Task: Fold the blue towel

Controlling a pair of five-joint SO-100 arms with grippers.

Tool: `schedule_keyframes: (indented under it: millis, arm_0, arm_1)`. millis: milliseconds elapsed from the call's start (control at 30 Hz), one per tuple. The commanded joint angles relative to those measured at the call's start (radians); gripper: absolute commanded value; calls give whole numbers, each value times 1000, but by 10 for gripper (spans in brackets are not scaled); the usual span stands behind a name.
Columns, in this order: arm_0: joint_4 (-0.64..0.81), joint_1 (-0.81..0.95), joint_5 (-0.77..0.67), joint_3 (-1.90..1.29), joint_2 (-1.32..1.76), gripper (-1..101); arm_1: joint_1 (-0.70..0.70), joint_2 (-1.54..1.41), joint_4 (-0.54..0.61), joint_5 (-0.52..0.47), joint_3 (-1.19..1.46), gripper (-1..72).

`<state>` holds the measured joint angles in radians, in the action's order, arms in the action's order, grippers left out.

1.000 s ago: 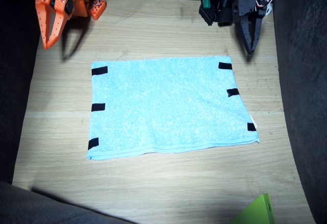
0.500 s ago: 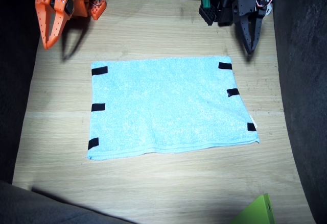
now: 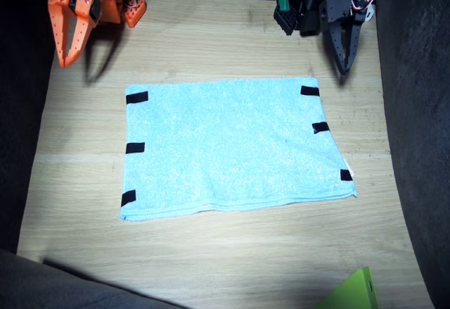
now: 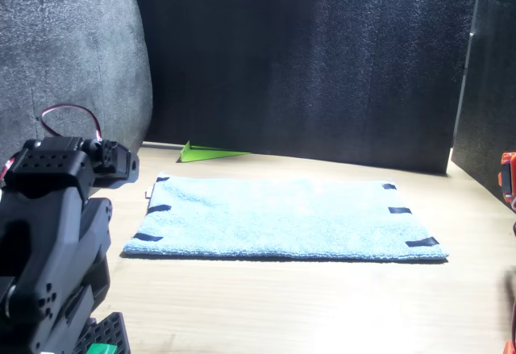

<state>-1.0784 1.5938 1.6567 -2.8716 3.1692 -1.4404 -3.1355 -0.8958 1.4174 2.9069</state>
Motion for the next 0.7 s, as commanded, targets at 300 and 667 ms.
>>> schedule_keyframes:
  millis: [300,667]
  arm_0:
    - [-26,-20,55,293,-310,28]
    - [34,6,25,558,-749,19]
  arm_1:
    - [-87,94,-84,17,-210,52]
    - [-69,940,-67,-12,-799,50]
